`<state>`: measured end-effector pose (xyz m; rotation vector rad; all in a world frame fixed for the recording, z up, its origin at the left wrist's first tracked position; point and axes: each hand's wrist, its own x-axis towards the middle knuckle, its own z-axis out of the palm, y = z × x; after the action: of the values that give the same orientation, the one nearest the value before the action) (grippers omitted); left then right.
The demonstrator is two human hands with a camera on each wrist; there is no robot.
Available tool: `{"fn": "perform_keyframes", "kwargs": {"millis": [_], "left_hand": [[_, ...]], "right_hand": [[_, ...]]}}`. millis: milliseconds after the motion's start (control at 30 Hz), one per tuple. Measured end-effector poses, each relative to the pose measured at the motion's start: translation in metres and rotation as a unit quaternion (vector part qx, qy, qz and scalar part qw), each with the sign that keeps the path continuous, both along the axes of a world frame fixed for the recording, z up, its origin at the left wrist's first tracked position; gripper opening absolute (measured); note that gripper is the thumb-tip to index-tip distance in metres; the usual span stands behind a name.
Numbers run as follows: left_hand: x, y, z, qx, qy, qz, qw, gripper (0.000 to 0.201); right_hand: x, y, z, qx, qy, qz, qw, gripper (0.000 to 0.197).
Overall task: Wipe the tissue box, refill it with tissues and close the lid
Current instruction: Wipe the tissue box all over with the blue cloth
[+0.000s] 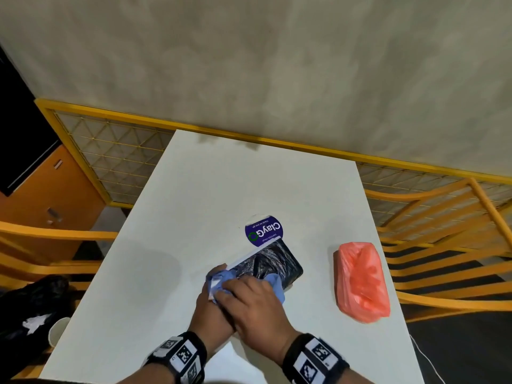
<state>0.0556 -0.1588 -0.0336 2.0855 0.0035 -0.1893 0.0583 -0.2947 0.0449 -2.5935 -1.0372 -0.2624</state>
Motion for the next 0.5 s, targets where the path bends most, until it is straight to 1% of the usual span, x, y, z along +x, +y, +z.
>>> {"fn": "perform_keyframes", "kwargs": {"millis": [33, 67, 100, 167, 200, 233, 333, 400, 500], "left_hand": [[0.000, -0.002, 0.003, -0.014, -0.007, 0.015, 1.000, 0.052], [0.000, -0.003, 0.006, -0.027, -0.024, 0.035, 0.999, 0.058], [0.001, -0.003, 0.009, -0.032, -0.032, 0.049, 0.998, 0.072], [0.000, -0.005, 0.016, -0.004, -0.038, 0.048, 0.998, 0.101], [0.000, -0.005, 0.018, 0.008, -0.035, 0.048, 0.998, 0.110], [-0.001, -0.005, 0.019, 0.015, -0.033, 0.049, 0.998, 0.115], [-0.002, -0.005, 0.021, 0.021, -0.032, 0.051, 0.998, 0.118], [-0.001, -0.005, 0.023, 0.018, -0.028, 0.054, 0.998, 0.120], [-0.001, -0.004, 0.024, 0.009, -0.027, 0.052, 0.998, 0.121]], "right_hand": [[0.003, -0.003, -0.005, -0.002, -0.007, -0.009, 1.000, 0.032], [0.008, -0.007, -0.007, 0.001, -0.010, -0.024, 1.000, 0.031], [0.015, -0.014, -0.007, 0.005, -0.011, -0.044, 0.999, 0.031], [0.028, -0.033, -0.007, 0.020, -0.004, -0.096, 0.995, 0.039], [0.035, -0.043, -0.006, 0.034, 0.006, -0.124, 0.992, 0.043], [0.041, -0.053, -0.004, 0.042, 0.016, -0.150, 0.988, 0.046], [0.056, -0.074, 0.000, 0.041, 0.048, -0.208, 0.976, 0.052], [0.063, -0.078, 0.000, 0.059, 0.069, -0.235, 0.968, 0.050], [0.075, -0.080, -0.003, 0.114, 0.108, -0.271, 0.949, 0.042]]}}
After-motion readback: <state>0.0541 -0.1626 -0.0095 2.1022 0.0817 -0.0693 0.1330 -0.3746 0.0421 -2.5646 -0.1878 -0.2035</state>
